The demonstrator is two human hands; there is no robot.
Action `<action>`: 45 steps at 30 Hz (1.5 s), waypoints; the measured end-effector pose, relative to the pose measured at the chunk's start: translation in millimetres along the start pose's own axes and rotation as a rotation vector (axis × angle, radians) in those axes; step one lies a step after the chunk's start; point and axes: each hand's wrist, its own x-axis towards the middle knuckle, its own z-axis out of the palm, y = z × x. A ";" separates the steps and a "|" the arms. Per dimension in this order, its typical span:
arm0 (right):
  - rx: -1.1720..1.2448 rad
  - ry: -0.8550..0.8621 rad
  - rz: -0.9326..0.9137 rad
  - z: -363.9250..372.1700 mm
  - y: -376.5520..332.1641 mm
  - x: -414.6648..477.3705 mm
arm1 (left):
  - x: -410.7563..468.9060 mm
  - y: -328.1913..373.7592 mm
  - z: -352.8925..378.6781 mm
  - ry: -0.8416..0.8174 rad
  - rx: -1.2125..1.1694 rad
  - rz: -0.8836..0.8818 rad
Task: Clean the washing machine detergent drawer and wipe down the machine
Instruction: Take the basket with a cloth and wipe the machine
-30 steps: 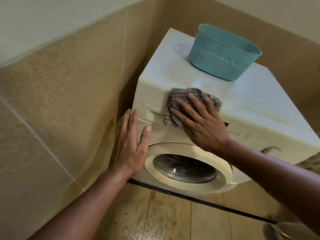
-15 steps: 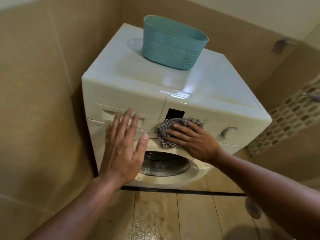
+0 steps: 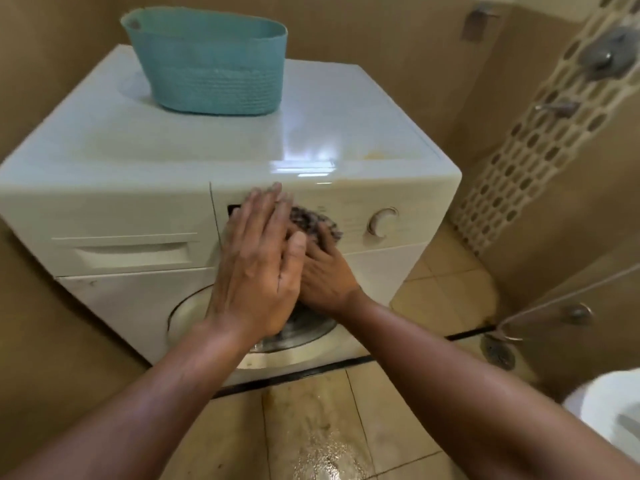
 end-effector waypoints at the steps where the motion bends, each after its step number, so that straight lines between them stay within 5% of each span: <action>1: -0.061 -0.015 0.064 8.2 11.5 -24.6 | -5.7 0.9 6.3 -0.036 0.008 0.025; 5: -0.037 -0.067 0.301 7.5 43.3 -86.4 | -18.3 2.5 22.0 -0.121 0.043 0.115; 13: -0.126 -0.191 0.135 -16.9 125.0 -140.5 | -10.7 15.3 33.9 -0.144 0.036 0.147; 16: -0.066 -0.126 0.294 -38.7 165.5 -143.4 | -6.4 17.5 46.0 -0.124 0.038 0.148; 23: 0.051 0.031 0.333 -63.4 166.2 -61.9 | 37.9 69.9 82.7 -0.019 0.009 0.173; 31: -0.030 -0.096 -0.140 -63.6 169.3 -45.8 | 81.9 79.0 90.1 0.062 0.059 0.145; 37: 0.052 -0.184 0.014 -84.9 153.2 0.5 | 88.0 68.3 73.0 0.038 0.086 0.094; 42: 0.111 -0.303 -0.126 -62.9 55.1 61.9 | 84.2 40.2 35.9 0.215 0.227 -0.208; 45: 0.148 -0.248 -0.266 -58.8 61.3 66.2 | 68.5 24.5 15.2 0.149 0.189 -0.259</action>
